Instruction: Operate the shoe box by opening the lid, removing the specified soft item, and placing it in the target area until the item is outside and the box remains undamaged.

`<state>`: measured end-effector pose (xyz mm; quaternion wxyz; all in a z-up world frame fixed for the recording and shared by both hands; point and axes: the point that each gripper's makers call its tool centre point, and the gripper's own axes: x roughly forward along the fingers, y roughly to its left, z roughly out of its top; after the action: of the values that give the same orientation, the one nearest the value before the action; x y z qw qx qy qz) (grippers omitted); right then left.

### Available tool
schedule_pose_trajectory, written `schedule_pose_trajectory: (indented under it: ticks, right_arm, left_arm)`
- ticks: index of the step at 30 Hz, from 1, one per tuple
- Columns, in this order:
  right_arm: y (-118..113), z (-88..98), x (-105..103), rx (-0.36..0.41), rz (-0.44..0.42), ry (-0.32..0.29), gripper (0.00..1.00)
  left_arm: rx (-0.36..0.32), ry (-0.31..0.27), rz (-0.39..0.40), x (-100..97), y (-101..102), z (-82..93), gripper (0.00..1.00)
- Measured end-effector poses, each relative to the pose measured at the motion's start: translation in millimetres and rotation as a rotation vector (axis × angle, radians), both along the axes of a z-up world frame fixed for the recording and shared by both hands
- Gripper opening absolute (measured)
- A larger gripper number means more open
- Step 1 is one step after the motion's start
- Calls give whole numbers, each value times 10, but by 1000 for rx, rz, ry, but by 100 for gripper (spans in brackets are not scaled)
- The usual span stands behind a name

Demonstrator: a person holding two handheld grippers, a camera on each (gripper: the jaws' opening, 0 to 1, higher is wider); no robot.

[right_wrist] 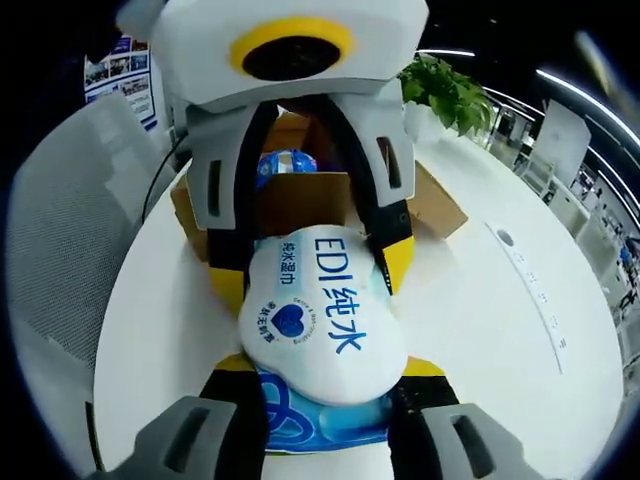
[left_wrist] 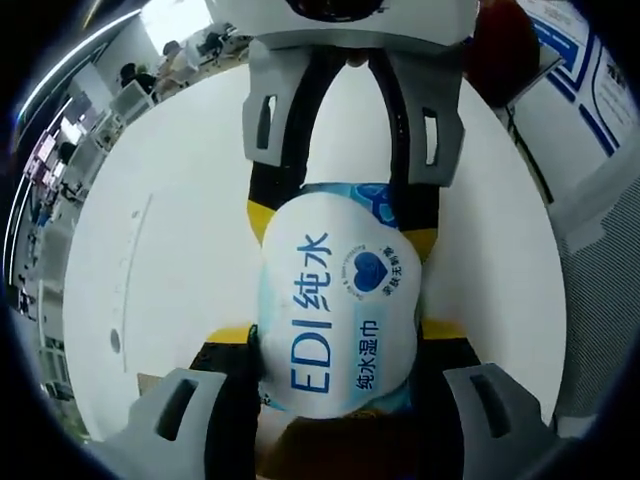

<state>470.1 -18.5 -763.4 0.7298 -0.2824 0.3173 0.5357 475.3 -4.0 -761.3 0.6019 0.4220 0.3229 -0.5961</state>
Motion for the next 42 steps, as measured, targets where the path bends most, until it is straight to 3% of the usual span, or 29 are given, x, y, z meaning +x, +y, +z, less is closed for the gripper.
schedule_pose_trajectory:
  ticks: [8, 26, 42]
  right_arm:
    - [-9, -46, 3, 11, 13, -22, 45]
    - [-93, 6, -86, 0, 17, 9, 55]
    - [-208, 349, -180, -11, -25, -7, 56]
  left_arm:
    - [-13, -8, -15, 6, -15, -42, 61]
    - [8, 13, 5, 23, 80, 14, 64]
    - [-36, 14, 21, -8, 145, 388, 65]
